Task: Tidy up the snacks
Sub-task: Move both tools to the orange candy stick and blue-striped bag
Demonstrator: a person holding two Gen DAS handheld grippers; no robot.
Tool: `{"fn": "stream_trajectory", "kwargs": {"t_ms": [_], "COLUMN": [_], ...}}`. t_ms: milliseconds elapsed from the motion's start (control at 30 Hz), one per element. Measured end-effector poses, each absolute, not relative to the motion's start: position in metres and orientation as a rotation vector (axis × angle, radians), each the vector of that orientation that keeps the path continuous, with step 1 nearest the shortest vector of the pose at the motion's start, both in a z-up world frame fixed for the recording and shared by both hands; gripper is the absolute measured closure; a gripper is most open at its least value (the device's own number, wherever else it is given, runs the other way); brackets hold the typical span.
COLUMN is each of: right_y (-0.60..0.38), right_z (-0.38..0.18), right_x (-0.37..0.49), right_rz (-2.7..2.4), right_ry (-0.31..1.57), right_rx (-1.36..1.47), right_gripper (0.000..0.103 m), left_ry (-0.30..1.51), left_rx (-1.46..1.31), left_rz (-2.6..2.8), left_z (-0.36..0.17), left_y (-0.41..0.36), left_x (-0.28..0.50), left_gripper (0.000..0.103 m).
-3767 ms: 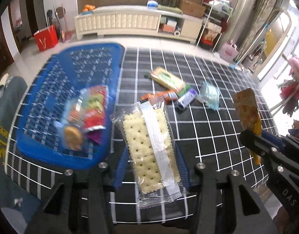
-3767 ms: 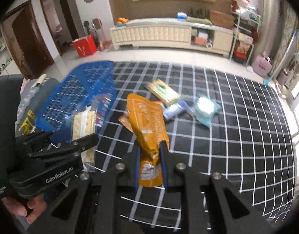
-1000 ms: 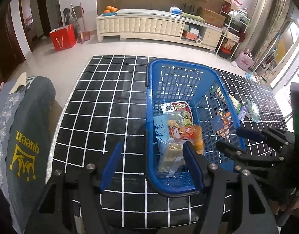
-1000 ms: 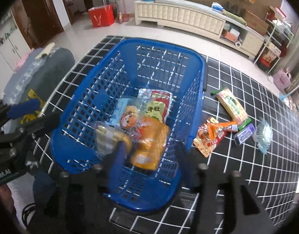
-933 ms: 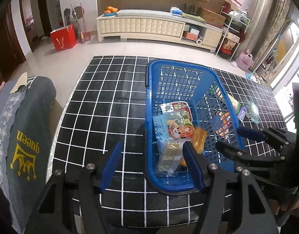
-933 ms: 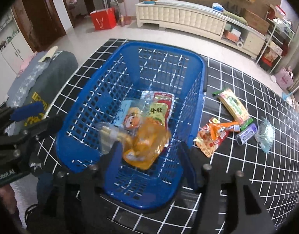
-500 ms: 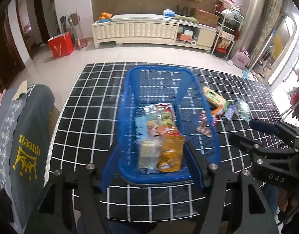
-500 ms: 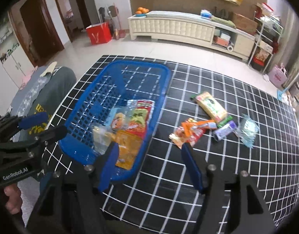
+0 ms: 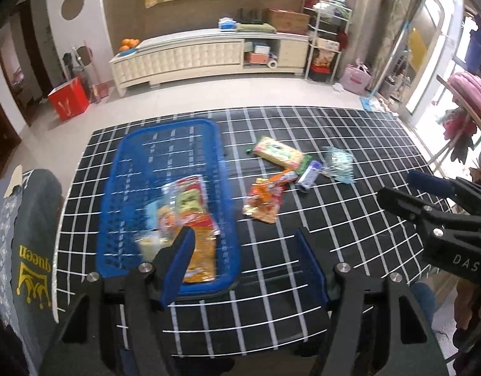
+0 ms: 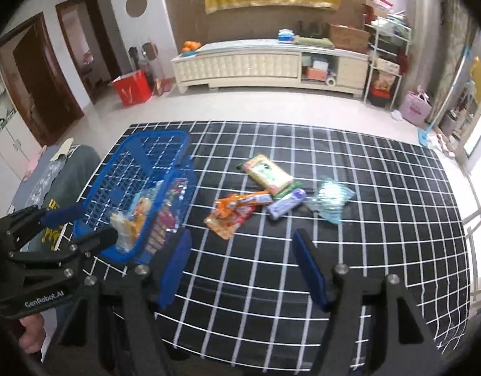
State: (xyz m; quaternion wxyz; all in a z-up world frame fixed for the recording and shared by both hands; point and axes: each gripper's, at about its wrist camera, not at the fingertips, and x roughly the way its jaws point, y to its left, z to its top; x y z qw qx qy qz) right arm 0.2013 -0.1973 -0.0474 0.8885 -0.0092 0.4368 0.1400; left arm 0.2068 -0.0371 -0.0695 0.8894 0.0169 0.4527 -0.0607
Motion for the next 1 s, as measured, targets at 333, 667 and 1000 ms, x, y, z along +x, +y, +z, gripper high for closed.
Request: {"fn": "stream_trajectory", "kwargs": {"t_ms": [333, 667, 1000], "right_y": [-0.258, -0.291, -0.308], "right_z": [-0.069, -0.109, -0.145], "right_x": [0.214, 0.250, 0.292], "right_rz": [0.248, 0.244, 0.222], "right_ry": [0.935, 1.020, 1.069], "right_rx": [0.045, 0.079, 0.078], "right_gripper": [0.028, 0.012, 0.012], "left_ry": [0.977, 1.106, 1.235], "left_rx": [0.055, 0.053, 0.281], "left_rz": [-0.175, -0.188, -0.149], "left_z": [-0.089, -0.131, -0.165], "left_y": [-0.095, -0.125, -0.154], "left_x": [0.234, 0.282, 0.352], "left_gripper": [0.026, 0.026, 0.026]}}
